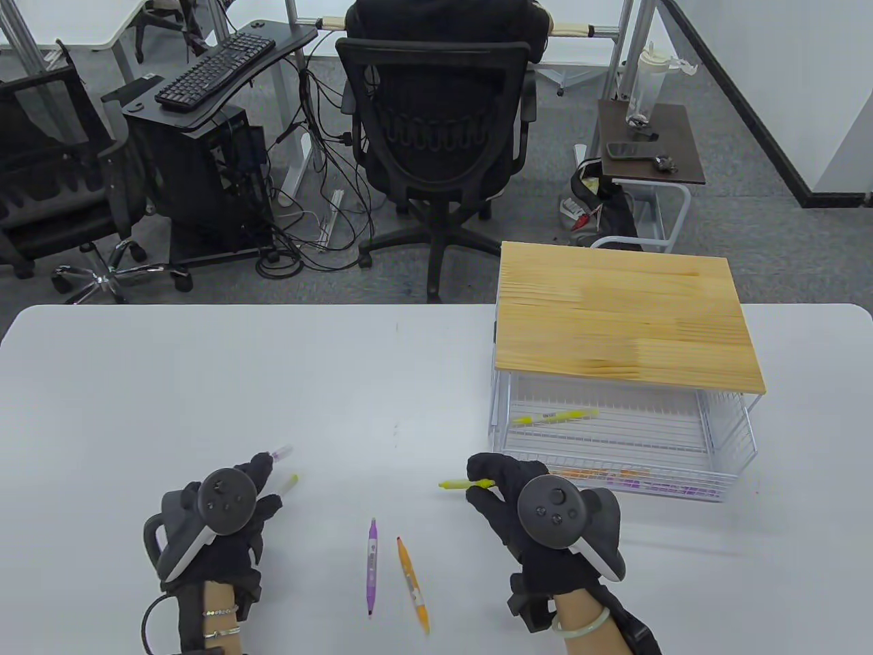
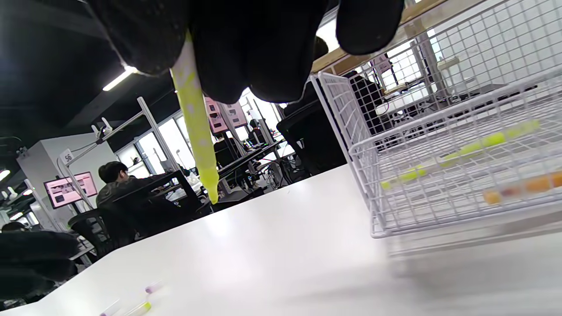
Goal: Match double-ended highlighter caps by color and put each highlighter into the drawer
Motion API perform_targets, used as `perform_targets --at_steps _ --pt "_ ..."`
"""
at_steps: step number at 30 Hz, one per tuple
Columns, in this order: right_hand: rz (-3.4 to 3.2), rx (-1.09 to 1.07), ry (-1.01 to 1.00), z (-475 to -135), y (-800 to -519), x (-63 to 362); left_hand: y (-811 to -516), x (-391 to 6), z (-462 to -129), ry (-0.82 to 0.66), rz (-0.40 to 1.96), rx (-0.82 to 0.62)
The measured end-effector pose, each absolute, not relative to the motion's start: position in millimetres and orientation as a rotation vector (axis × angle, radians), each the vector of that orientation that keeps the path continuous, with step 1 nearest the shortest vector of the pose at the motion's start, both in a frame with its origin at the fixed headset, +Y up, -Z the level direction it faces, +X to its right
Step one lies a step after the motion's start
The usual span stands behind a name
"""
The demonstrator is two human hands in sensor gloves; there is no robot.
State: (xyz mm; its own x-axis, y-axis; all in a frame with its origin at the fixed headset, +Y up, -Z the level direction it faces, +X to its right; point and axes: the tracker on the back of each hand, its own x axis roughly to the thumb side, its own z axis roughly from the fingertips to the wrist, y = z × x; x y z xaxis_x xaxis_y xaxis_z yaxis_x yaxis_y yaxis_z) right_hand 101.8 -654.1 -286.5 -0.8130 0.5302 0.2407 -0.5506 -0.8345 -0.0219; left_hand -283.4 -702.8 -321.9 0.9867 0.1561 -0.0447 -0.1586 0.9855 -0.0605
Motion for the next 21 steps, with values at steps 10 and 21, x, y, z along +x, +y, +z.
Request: perform_targets --at_steps 10,21 --pt "2.535 0.328 -0.154 -286 -649 99 -738 -258 -377 0.131 -0.068 -0.127" --pt "2.512 0.303 -0.161 -289 -647 108 -763 -244 -408 0.237 -0.214 -0.251"
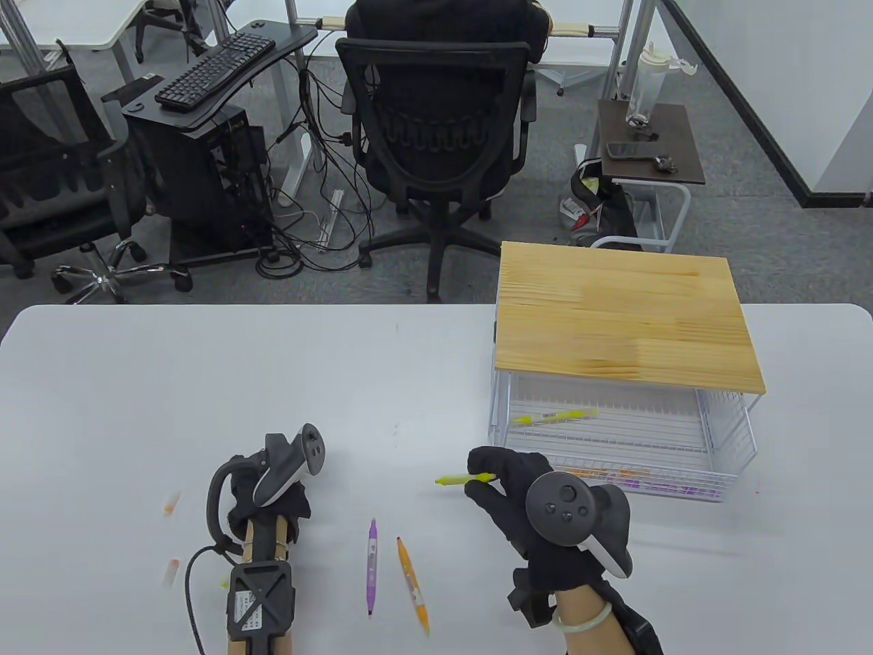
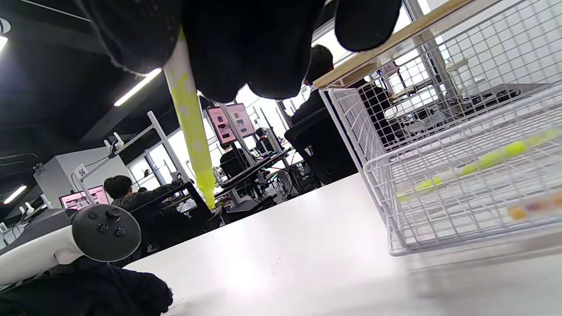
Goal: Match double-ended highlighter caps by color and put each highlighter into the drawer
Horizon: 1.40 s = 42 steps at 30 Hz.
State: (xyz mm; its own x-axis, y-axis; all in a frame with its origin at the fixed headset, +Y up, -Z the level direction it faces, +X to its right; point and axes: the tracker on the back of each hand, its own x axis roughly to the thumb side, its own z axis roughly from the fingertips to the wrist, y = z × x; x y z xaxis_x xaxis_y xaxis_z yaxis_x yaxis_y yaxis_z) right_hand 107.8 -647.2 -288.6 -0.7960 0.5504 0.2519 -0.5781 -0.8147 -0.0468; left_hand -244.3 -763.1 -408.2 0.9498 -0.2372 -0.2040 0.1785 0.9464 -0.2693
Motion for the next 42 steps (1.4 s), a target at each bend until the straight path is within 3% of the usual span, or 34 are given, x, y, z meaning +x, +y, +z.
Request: perform_targets --at_steps 7,12,16,22,27,32,35,42 --pt "2.527 0.299 -0.128 -294 -653 105 -767 -238 -410 0.221 -0.285 -0.21" --pt "2.536 0.309 -0.113 -294 -655 101 -767 -232 -409 0.222 -0.325 -0.269" --pt "2.542 0.31 -0.097 -296 -658 100 -752 -232 -396 0.183 -0.278 -0.23" --pt "2.509 0.322 0.018 -307 -673 98 -702 -240 -348 0.046 0.12 0.013" --pt "2.417 0.376 0.125 -313 -684 98 -694 -253 -315 -0.052 0.557 0.209" --pt "2.157 0.483 0.285 -317 -688 103 -692 -251 -313 -0.179 0.858 0.079" --pt "2.084 0.475 0.278 -317 -688 110 -692 -241 -314 -0.238 0.982 0.049" --pt "2.074 0.468 0.265 -317 -688 112 -693 -229 -317 -0.267 0.969 0.011"
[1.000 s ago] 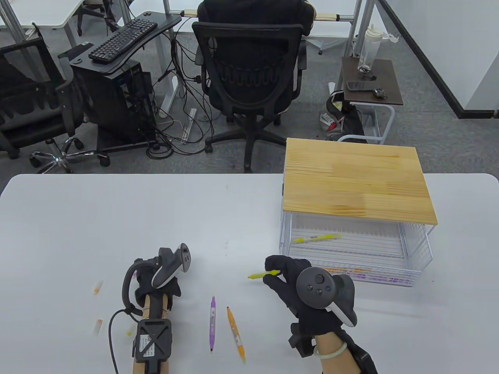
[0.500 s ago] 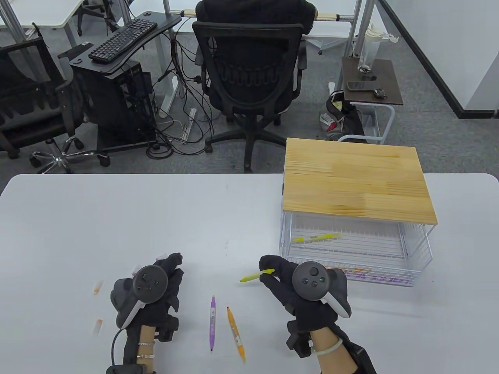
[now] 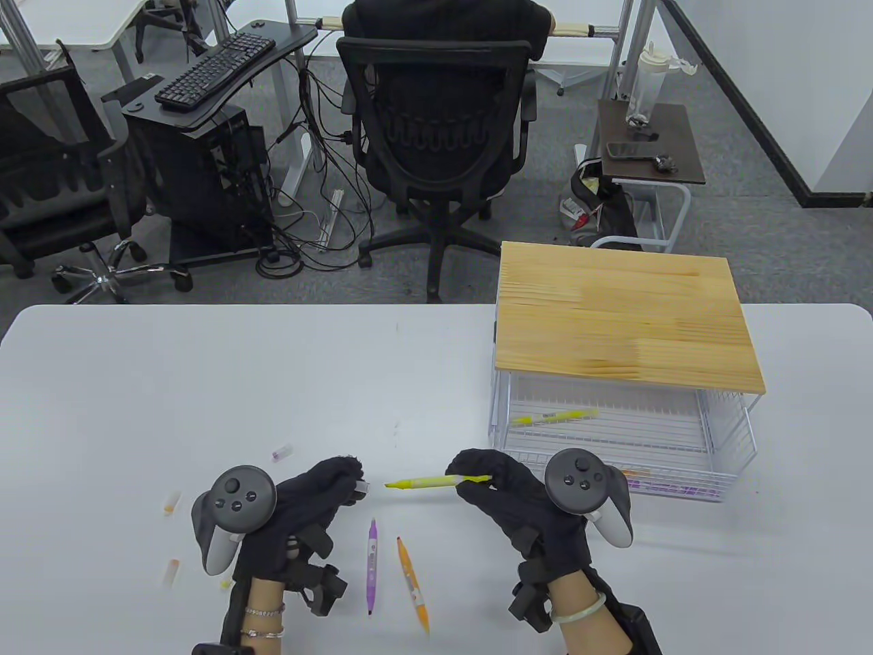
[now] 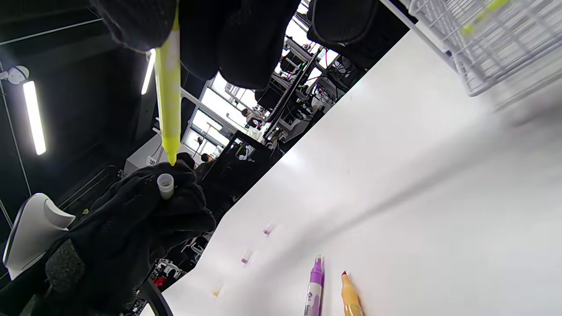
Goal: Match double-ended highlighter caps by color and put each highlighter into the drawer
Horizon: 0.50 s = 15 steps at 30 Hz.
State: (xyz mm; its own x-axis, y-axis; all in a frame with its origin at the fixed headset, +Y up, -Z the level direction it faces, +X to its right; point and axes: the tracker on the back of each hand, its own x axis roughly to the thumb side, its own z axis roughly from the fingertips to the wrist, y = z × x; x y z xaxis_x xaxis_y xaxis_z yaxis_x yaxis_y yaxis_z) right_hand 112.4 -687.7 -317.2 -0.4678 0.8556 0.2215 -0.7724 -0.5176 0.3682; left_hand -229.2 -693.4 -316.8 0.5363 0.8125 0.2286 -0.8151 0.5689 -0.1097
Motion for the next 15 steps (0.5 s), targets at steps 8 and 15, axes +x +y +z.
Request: perform_targets --at_steps 8,15 --pt "2.084 0.483 0.283 -317 -690 106 -696 -221 -319 -0.28 0.968 -0.022" --pt "2.095 0.471 0.276 -317 -690 107 -698 -211 -320 -0.317 1.029 -0.053"
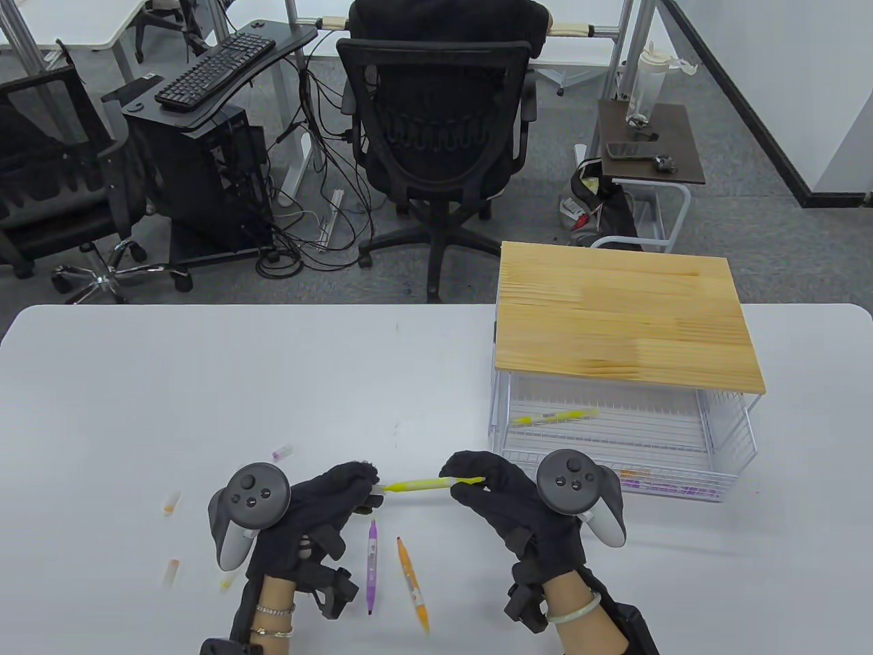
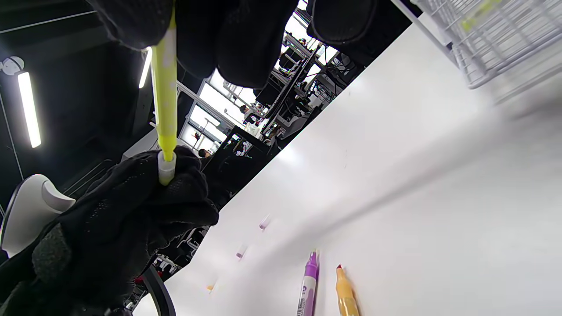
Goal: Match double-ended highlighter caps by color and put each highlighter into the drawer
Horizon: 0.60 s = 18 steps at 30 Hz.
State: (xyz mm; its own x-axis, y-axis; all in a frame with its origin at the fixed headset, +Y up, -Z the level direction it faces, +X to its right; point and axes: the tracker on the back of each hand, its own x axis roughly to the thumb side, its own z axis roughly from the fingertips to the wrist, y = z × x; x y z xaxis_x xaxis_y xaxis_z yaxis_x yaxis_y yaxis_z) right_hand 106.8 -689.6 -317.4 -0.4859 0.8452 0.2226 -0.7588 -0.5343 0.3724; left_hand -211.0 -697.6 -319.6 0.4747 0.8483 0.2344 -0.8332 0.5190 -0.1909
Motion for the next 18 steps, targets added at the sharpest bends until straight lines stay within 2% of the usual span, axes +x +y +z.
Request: perform_targets --at_steps 6,13,18 --pt "2.095 0.466 0.271 -317 -689 107 -695 -201 -318 -0.428 1.042 -0.129" --pt "2.23 0.434 0.172 -314 -685 107 -690 -197 -315 -0.438 0.946 -0.049" --pt "2.294 0.433 0.136 -312 -684 106 -693 -196 -317 -0.453 0.947 -0.075"
